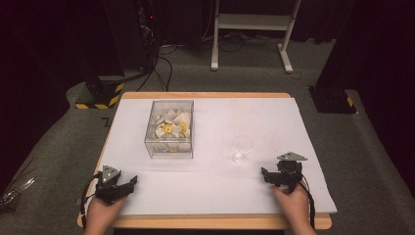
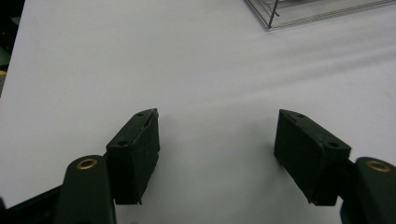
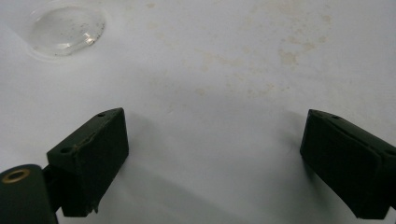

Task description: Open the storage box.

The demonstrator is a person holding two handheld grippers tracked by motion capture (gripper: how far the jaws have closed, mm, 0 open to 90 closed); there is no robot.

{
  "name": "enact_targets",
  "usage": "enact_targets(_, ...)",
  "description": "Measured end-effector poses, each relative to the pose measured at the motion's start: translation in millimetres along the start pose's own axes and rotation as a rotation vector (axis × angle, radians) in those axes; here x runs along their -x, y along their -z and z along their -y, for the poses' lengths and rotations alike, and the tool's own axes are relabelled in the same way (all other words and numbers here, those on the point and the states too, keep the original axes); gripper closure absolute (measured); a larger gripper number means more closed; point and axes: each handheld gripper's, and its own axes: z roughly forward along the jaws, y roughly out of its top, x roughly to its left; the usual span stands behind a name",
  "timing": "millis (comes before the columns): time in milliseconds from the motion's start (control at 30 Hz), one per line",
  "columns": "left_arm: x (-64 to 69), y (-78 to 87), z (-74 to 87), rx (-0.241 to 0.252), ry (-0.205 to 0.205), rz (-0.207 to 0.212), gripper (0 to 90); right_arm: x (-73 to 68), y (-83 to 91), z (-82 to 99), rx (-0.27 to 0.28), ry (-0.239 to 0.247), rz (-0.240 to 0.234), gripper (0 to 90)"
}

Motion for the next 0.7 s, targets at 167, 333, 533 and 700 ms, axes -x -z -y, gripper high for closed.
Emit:
enact_targets(167, -1.0, -0.2, -0.5, -0.003, 0.005, 0.008, 31.1, -0.1, 0.0, 0.2, 0.002, 0.000, 0.001, 7.7)
enact_targets(333, -1.4, -0.7, -1.4, -0.010, -0.002, 0.019, 29.0, -0.4, 0.1, -0.1, -0.004, -0.008, -0.002, 7.6)
enact_targets(533, -1.8, -1.2, -2.0, -0.014, -0.002, 0.022, 28.1, 0.2, 0.0, -0.5, -0.004, -0.007, -0.005, 7.6)
enact_targets(700, -0.2, -1.2, -1.9, -0.014, -0.006, 0.010, 28.2, 0.0, 0.1, -0.5, -0.004, -0.006, -0.003, 7.7)
